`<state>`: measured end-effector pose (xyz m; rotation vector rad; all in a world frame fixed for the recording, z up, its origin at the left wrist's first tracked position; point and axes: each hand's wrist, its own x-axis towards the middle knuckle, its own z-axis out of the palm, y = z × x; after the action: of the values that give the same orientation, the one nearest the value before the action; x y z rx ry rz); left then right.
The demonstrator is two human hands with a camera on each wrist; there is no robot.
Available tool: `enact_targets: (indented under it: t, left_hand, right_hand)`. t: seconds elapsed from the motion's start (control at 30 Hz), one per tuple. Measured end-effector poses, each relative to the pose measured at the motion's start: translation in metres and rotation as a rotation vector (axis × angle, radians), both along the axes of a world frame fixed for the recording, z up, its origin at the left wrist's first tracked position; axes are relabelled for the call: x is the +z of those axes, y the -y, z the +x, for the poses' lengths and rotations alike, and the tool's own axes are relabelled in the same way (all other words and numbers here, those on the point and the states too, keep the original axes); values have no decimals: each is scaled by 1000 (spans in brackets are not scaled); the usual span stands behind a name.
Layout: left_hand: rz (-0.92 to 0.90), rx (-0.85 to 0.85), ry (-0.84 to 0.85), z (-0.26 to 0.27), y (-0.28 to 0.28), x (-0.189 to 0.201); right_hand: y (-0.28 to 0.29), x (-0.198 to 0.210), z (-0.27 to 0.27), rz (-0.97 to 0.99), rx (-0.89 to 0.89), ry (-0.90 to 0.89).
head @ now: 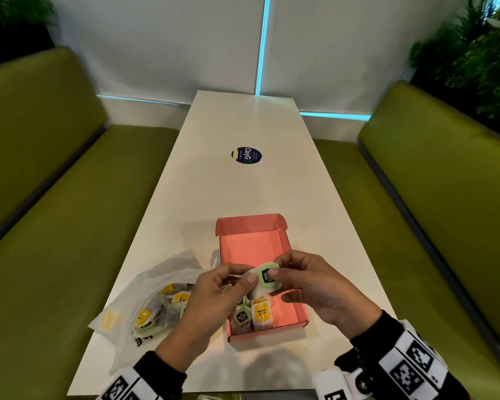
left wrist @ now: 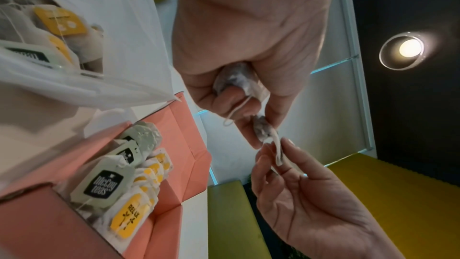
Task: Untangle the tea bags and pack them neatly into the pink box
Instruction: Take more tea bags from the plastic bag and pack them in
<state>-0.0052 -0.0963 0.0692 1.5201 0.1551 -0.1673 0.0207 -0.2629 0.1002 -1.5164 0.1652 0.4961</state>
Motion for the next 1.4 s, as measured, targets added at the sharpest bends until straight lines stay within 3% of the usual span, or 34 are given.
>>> enact_targets:
  t: [0.33, 0.47, 0.6, 0.8, 1.03, 1.4]
  left_hand:
    - [-27, 23, 63, -3, 1, -1]
    - [-16, 67, 165, -6, 2, -3]
    - [56, 78, 281, -5, 3, -7]
    - [128, 18, 315, -3, 3, -12]
    - [362, 45, 483, -5, 4, -4]
    - [250, -94, 286, 1, -6, 4]
  right_hand:
    - [-1, 1, -2, -5, -3, 12]
    - [0, 2, -1, 0, -16, 11]
    - [0, 4, -1, 60, -19, -4]
    - [-2, 6, -2, 130, -1, -44]
    - [-3, 8, -3, 115, -15, -33]
    - [-5, 7, -5, -61, -25, 36]
